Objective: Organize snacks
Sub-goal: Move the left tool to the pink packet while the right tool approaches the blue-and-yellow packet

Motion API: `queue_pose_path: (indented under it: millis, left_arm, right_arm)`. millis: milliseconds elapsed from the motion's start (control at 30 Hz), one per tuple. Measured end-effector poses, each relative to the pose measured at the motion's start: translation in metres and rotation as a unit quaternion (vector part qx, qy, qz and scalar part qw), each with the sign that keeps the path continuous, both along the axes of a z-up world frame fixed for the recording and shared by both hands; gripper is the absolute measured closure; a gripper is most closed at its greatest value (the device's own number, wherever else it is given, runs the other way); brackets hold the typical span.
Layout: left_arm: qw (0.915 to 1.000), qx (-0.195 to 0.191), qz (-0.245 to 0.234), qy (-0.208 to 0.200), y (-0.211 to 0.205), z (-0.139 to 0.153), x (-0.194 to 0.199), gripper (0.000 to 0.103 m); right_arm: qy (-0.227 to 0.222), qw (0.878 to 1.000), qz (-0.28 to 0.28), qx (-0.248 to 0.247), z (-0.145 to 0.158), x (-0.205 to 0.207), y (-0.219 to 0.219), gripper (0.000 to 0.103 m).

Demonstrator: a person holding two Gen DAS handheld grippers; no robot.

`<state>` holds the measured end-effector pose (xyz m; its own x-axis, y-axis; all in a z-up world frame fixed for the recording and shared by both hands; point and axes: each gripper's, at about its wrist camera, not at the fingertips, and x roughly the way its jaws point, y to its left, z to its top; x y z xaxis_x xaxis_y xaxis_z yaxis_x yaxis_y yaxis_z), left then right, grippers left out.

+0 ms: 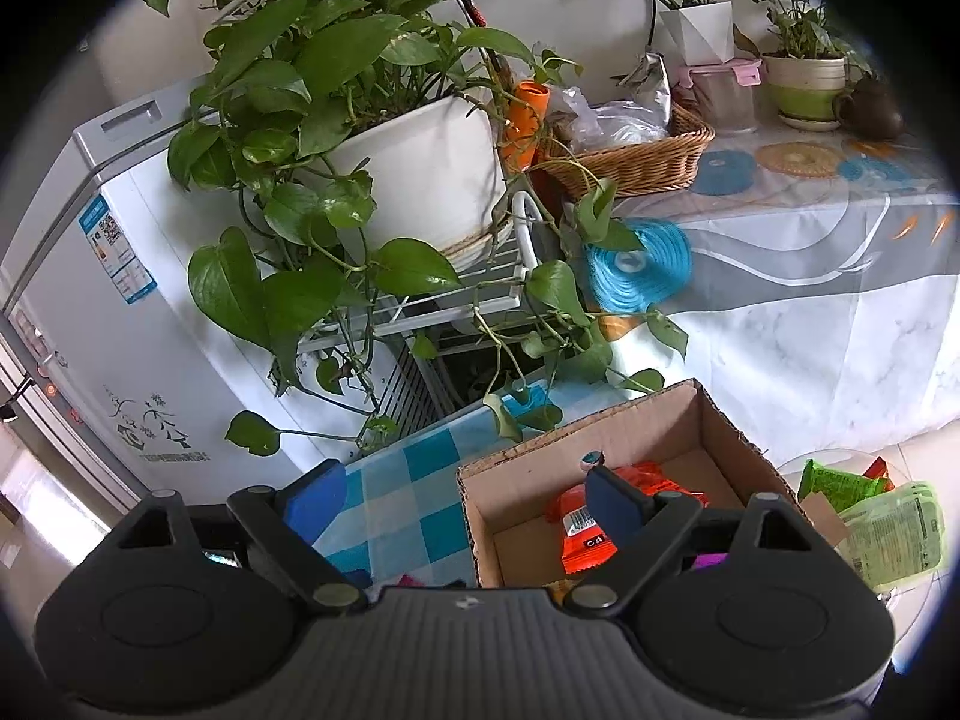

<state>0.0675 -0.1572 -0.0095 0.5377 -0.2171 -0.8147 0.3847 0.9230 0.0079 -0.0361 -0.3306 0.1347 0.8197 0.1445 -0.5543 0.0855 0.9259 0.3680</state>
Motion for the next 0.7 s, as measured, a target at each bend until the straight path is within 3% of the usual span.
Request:
queue_pose_path:
  millis: [200, 333, 467, 633, 700]
  left_arm:
    - [0.9992, 0.031, -0.022, 0.013, 0.040, 0.008, -0.019, 0.006]
    - [0.9976, 0.055, 0.003, 0.042, 0.071, 0.013, -0.027, 0.006]
    - [0.9954, 0.087, 0.008, 0.041, 0.097, 0.021, -0.045, 0.007]
    - [0.9983, 0.042, 0.007, 0.040, 0.122, 0.040, -0.073, 0.007]
    - [0.9993, 0.030, 0.000, 0.022, 0.126, 0.051, -0.082, 0.007]
  right_arm:
    - [0.009, 1.000, 0.014, -0.004, -0.004, 0.003, 0.008, 0.012]
    - [0.019, 0.999, 0.033, -0.012, -0.009, 0.005, 0.019, 0.012]
    - [0.034, 0.998, 0.054, -0.021, -0.016, 0.006, 0.032, 0.012]
    - [0.057, 0.994, 0.086, -0.026, -0.028, -0.004, 0.054, 0.012]
    - [0.063, 0.992, 0.105, -0.032, -0.032, -0.012, 0.065, 0.012]
